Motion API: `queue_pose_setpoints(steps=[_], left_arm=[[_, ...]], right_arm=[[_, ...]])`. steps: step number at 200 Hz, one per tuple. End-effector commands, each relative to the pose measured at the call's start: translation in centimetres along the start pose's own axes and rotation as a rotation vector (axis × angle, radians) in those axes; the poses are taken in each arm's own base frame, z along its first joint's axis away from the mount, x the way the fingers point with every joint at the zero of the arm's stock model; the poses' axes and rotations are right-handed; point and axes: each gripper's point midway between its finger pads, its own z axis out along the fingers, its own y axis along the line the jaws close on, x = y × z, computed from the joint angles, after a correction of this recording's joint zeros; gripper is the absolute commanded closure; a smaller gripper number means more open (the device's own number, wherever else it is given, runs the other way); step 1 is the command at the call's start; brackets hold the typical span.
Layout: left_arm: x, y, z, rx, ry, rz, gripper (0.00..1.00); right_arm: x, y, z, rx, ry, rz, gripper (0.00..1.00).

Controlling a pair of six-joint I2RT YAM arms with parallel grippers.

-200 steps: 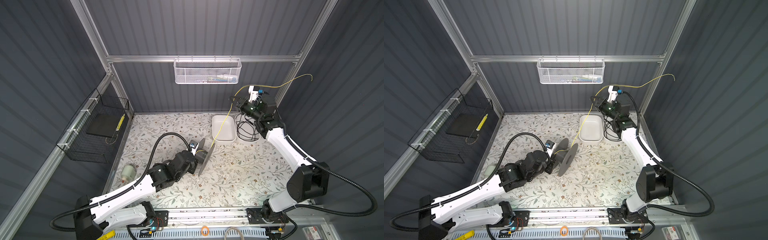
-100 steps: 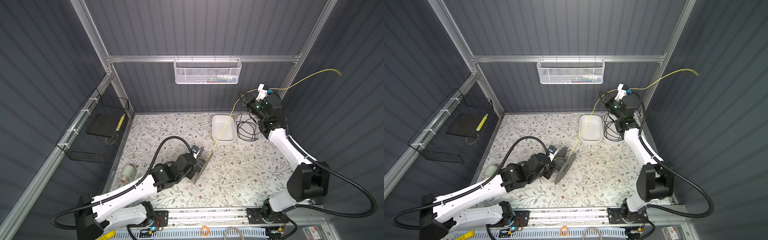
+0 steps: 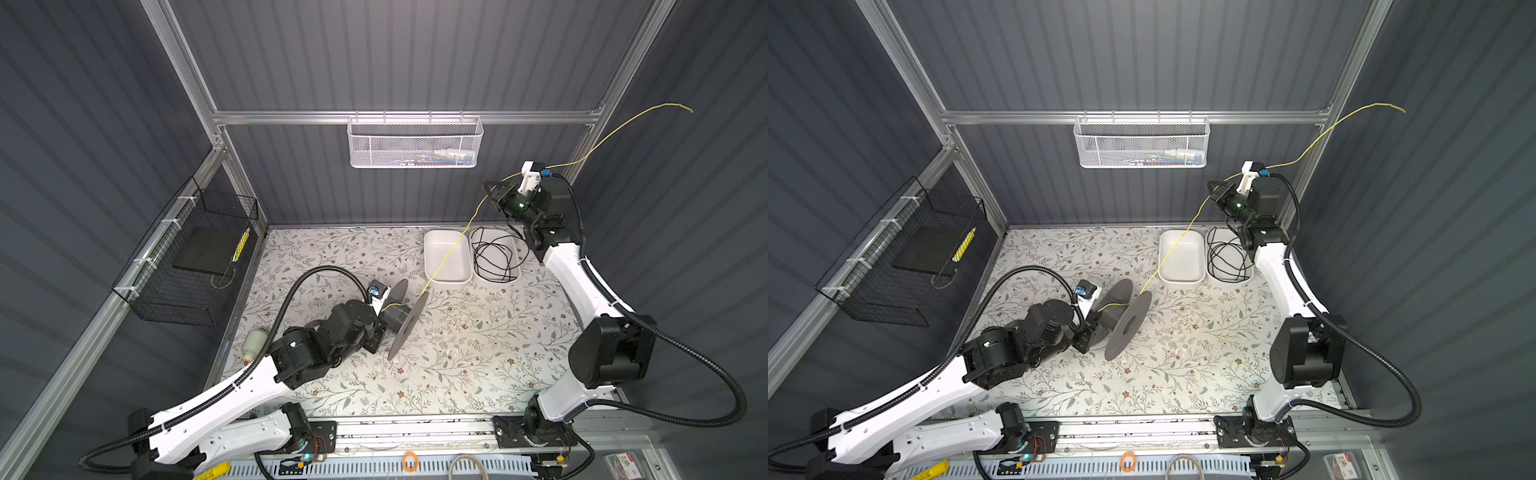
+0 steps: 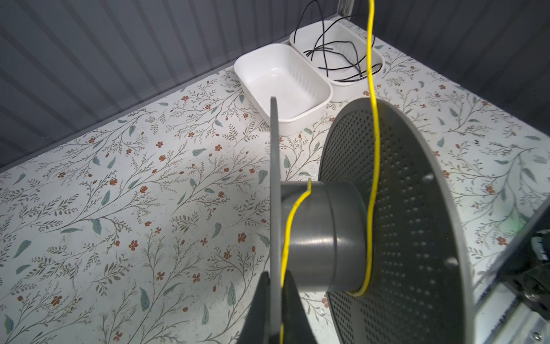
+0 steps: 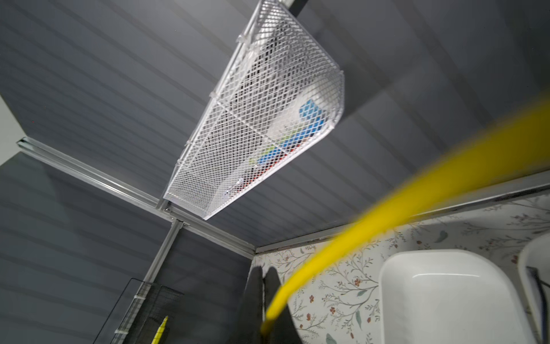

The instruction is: Wrap the cables

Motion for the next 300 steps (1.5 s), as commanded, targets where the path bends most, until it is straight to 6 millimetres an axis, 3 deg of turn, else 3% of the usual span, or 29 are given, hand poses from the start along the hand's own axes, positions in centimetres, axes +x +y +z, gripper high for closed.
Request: queue_pose_setpoints(steps=[1,25,66,86,113,155,199,245,275,300], left_arm=[[-2.0,-0.7,-3.5,0.087,-0.031,0.026,1.00],[-5.6,-0.8,-5.7,0.110,-0.098,0.003,1.00],[-14.9,-0.9,-10.7,0.153,-0.322,-0.064,1.00],[-18.5,-1.2,-12.1,0.169,-0.412,-0.085,1.00],[-22.0,-0.1,-12.0,0.092,-0.511,-0.152,1.00],[-25.5,2.6,-9.1,-0.098,-0.651,-0.278,1.00],[-25.9,8.7,-3.2,-0.303,-0.697,-0.463,1.00],[-24.8,11.0,2.1,-0.527,-0.647,-0.379,1.00],[-22.6,13.1,3.6,-0.634,-0.603,-0.376,1.00],[-21.3,14.8,4.9,-0.701,-0.564,-0.364,1.00]], right_arm=[[-0.7,-4.8,-0.2,0.135,-0.092,-0.071,1.00],[2.1,-7.1,-0.7,0.181,-0.074,-0.070,1.00],[7.3,-9.9,-1.5,0.237,-0.033,-0.058,1.00],[9.9,-10.9,-1.7,0.265,-0.008,-0.059,1.00],[13.8,-10.7,-1.9,0.277,0.036,-0.061,1.00],[18.8,-7.5,-2.9,0.258,0.054,-0.070,1.00],[22.1,-4.1,-5.4,0.245,0.025,-0.057,1.00],[23.9,1.0,-8.2,0.149,0.028,-0.118,1.00],[24.9,5.1,-10.4,0.050,0.060,-0.173,1.00],[27.2,8.7,-12.3,-0.060,0.124,-0.165,1.00]])
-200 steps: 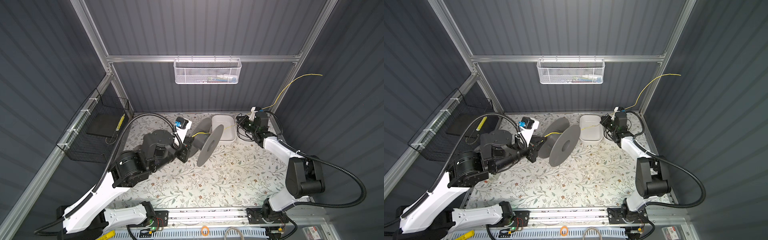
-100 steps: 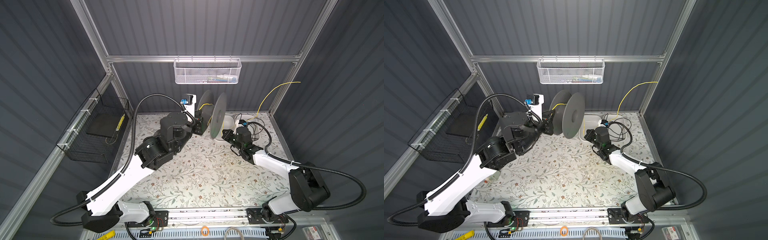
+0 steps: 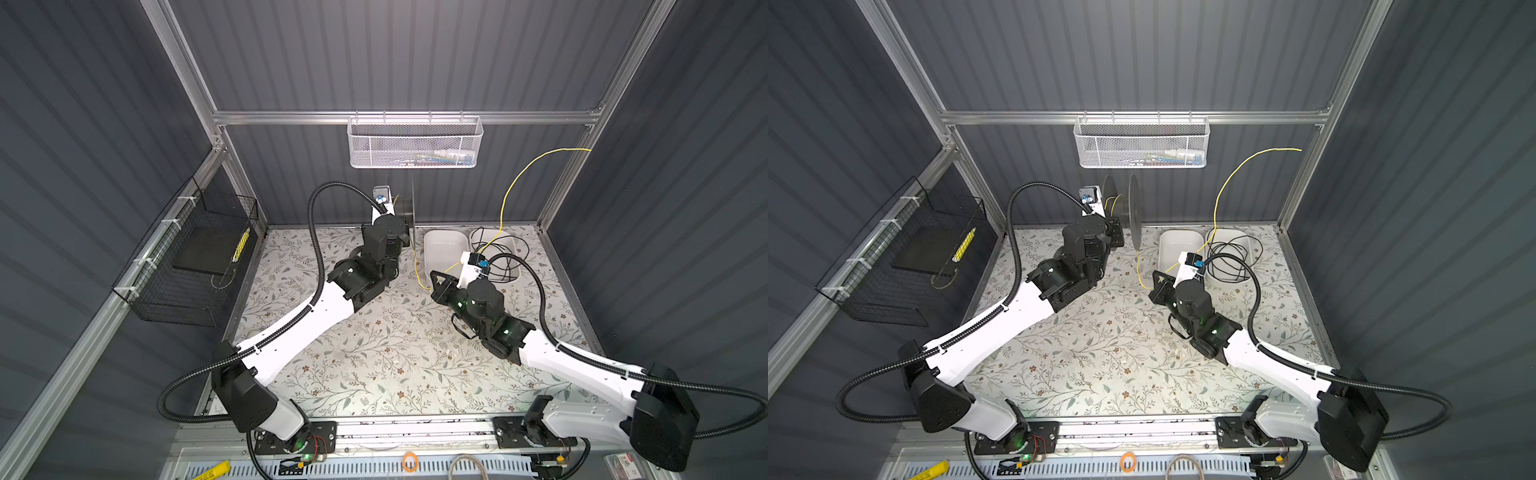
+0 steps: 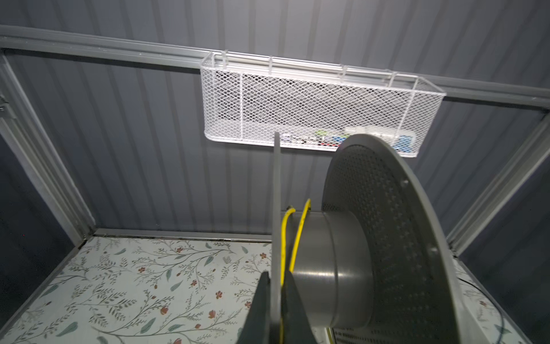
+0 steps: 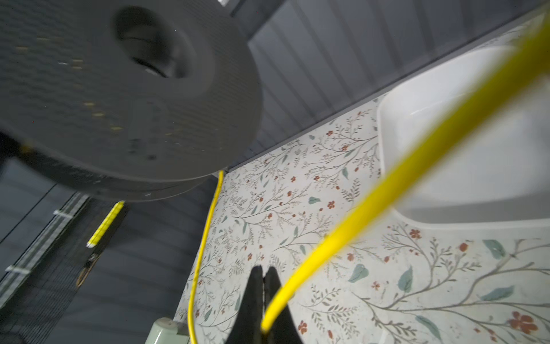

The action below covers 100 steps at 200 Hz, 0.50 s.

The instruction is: Wrap the cables

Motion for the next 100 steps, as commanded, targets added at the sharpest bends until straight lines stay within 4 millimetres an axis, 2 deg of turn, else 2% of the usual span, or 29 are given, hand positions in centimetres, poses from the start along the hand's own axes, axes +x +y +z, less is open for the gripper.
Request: queue_pose_setpoints(steps=[1,19,22,31,59,94,97,100], left_arm=[[-2.1,2.8,0.9,-0.123,-0.089,-0.033,1.00],[-0.8,3.2,2.0,-0.166,-0.075,0.011,1.00],[-0.6,3.2,2.2,-0.171,-0.074,0.018,1.00],[0.1,3.3,2.7,-0.182,-0.064,0.036,1.00],[2.1,3.2,3.7,-0.213,-0.040,0.128,1.00],[5.4,2.7,4.1,-0.169,0.019,0.194,1.00],[6.9,2.8,4.1,-0.162,0.047,0.217,1.00],[7.4,2.8,4.1,-0.153,0.059,0.225,1.00]], right_arm=[[1.0,2.9,-1.5,-0.080,0.018,-0.035,1.00],[2.4,5.4,-2.3,-0.135,0.055,-0.059,1.00],[1.7,6.1,-3.0,-0.158,0.041,-0.049,1.00],[1.6,7.3,-3.6,-0.196,0.040,-0.050,1.00],[-0.2,9.7,-5.2,-0.254,0.016,-0.087,1.00],[-2.6,11.2,-6.1,-0.281,-0.034,-0.118,1.00],[-2.8,11.3,-6.1,-0.284,-0.037,-0.119,1.00],[-2.9,11.4,-6.1,-0.288,-0.038,-0.121,1.00]])
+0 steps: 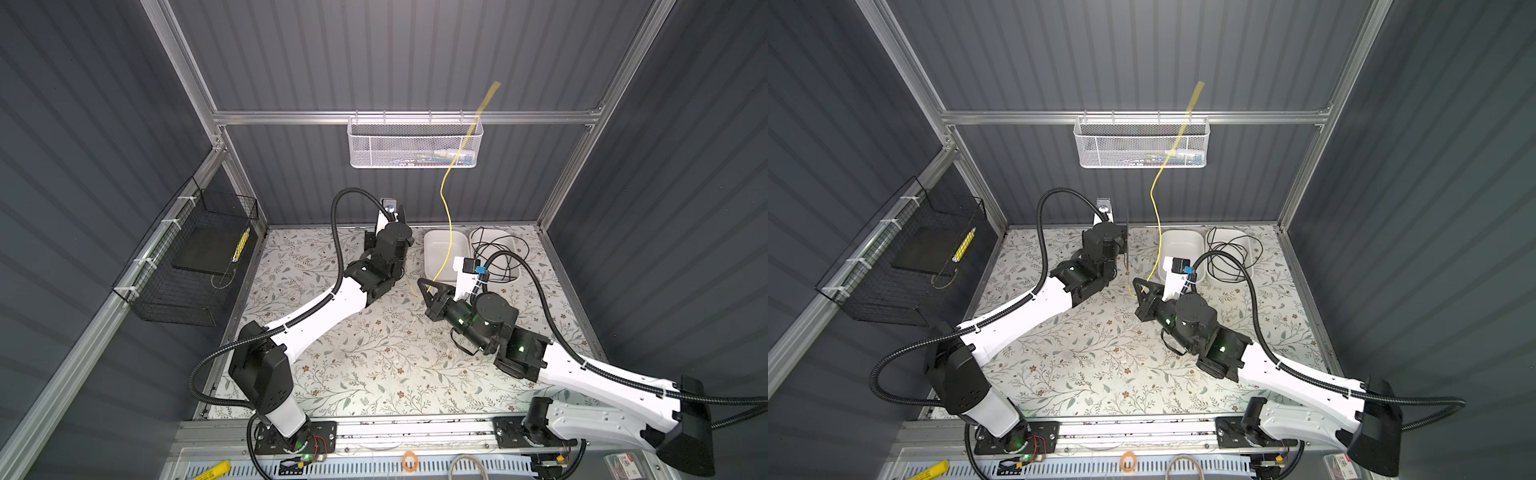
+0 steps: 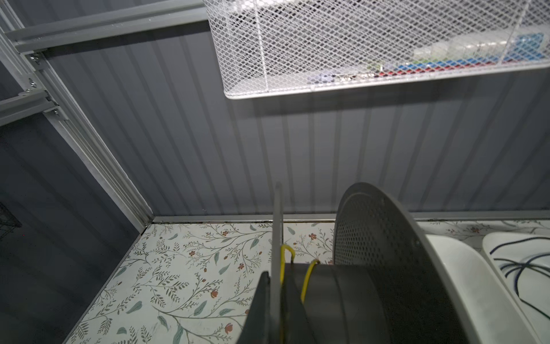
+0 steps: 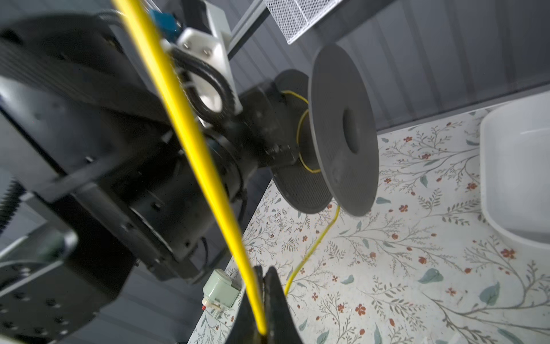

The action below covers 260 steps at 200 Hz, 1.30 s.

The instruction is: Wrap the cables

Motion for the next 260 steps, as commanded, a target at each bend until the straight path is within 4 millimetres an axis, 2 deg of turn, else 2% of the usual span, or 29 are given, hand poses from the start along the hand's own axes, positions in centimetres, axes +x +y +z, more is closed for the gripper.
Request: queue_pose_setpoints(steps=[1,36,59,83,95,100,133,161,194,260], left_arm=[[0.9,1.2,0.5,-0.032,-0.011,0.017,1.00],[6.1,-0.5,-1.1,0.082,0.108,0.167,1.00],[9.9,-2.5,-2.9,0.183,0.178,0.308,1.00],[13.0,-4.0,-5.5,0.257,0.213,0.434,1.00],[14.4,-4.2,-6.5,0.288,0.231,0.477,1.00],[15.1,-4.1,-6.8,0.301,0.247,0.494,1.00],[18.8,-3.4,-9.2,0.356,0.331,0.592,1.00],[20.1,-2.9,-11.1,0.392,0.384,0.665,1.00],[21.2,-2.8,-12.9,0.453,0.460,0.698,1.00],[22.1,-2.5,-14.5,0.499,0.523,0.754,1.00]], right_arm=[[-2.9,3.1,-1.0,-0.089,-0.049,-0.031,1.00],[-6.7,3.1,-0.7,-0.104,-0.094,-0.050,1.00],[-9.5,2.4,0.2,-0.129,-0.096,-0.029,1.00],[-11.9,1.7,1.2,-0.132,-0.104,-0.050,1.00],[-13.3,1.4,1.1,-0.147,-0.118,-0.029,1.00],[-13.0,0.3,2.0,-0.129,-0.103,-0.014,1.00],[-15.3,-1.9,2.7,-0.153,-0.115,0.011,1.00],[-16.3,-3.3,3.8,-0.203,-0.106,0.058,1.00],[-17.5,-5.8,5.3,-0.222,-0.142,0.113,0.97],[-19.3,-8.9,6.8,-0.190,-0.164,0.124,0.90]])
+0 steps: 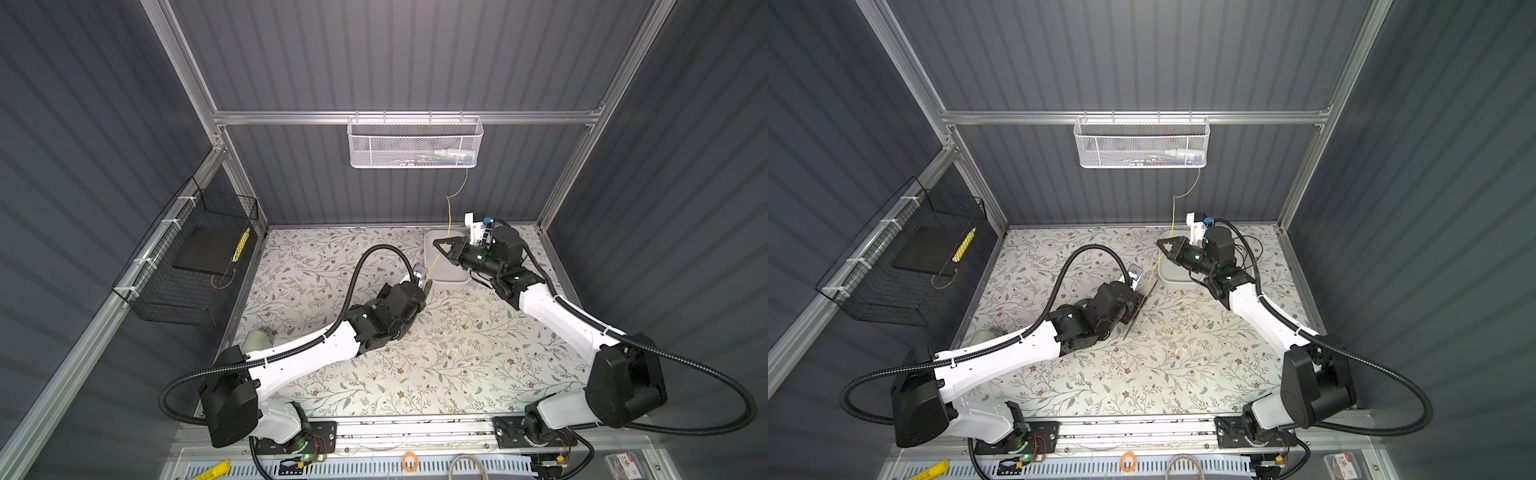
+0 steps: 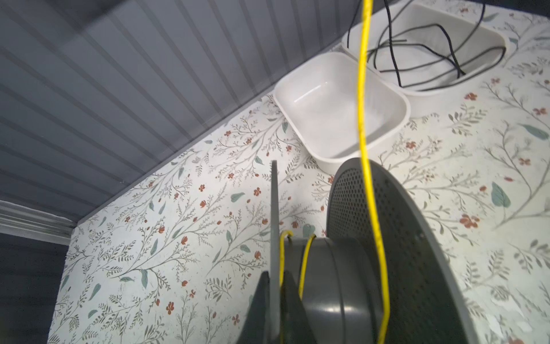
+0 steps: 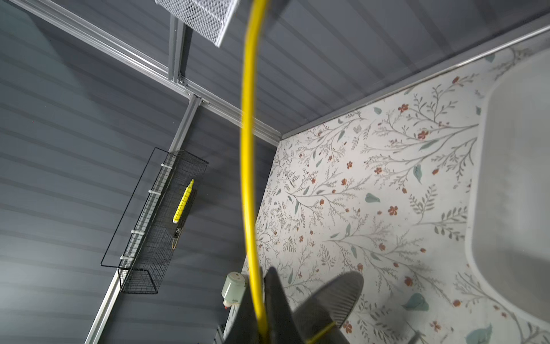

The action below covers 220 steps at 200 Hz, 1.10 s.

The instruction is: Wrap the cables

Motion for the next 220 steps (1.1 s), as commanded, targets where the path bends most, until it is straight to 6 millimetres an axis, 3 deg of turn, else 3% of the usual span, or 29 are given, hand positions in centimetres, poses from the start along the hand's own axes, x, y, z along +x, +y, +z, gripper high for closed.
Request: queue_pose_setpoints(steps=[1,23,48,79,120,152,170,199,220], left_arm=[[8.5,-1.1,-0.5,0.064,0.287,0.244,1.00],[8.8,-1.3,-0.6,0.077,0.296,0.246,1.00],[8.7,-1.4,-0.7,0.080,0.293,0.241,1.00],[8.7,-1.1,-1.1,0.074,0.291,0.246,1.00],[9.0,-0.9,-1.4,0.076,0.295,0.247,1.00],[8.9,-0.6,-2.1,0.081,0.291,0.239,1.00],[8.4,0.1,-3.1,0.084,0.275,0.235,1.00],[7.2,1.4,-5.5,0.106,0.226,0.204,1.00],[6.5,1.8,-7.3,0.146,0.185,0.170,1.00]], right_arm=[[-9.3,7.3,-3.4,-0.179,-0.305,-0.165,0.90],[-10.1,6.6,-2.8,-0.178,-0.298,-0.146,0.90],[-10.3,6.2,-2.0,-0.189,-0.282,-0.116,0.97],[-11.2,6.2,-2.2,-0.177,-0.311,-0.131,1.00],[-14.5,6.3,-3.1,-0.170,-0.369,-0.133,0.99],[-15.7,5.8,-3.6,-0.108,-0.402,-0.166,1.00],[-16.7,4.2,-4.3,-0.031,-0.429,-0.206,1.00],[-18.6,-1.1,-6.0,0.103,-0.484,-0.184,1.00],[-18.8,-4.0,-7.0,0.145,-0.505,-0.152,1.00]])
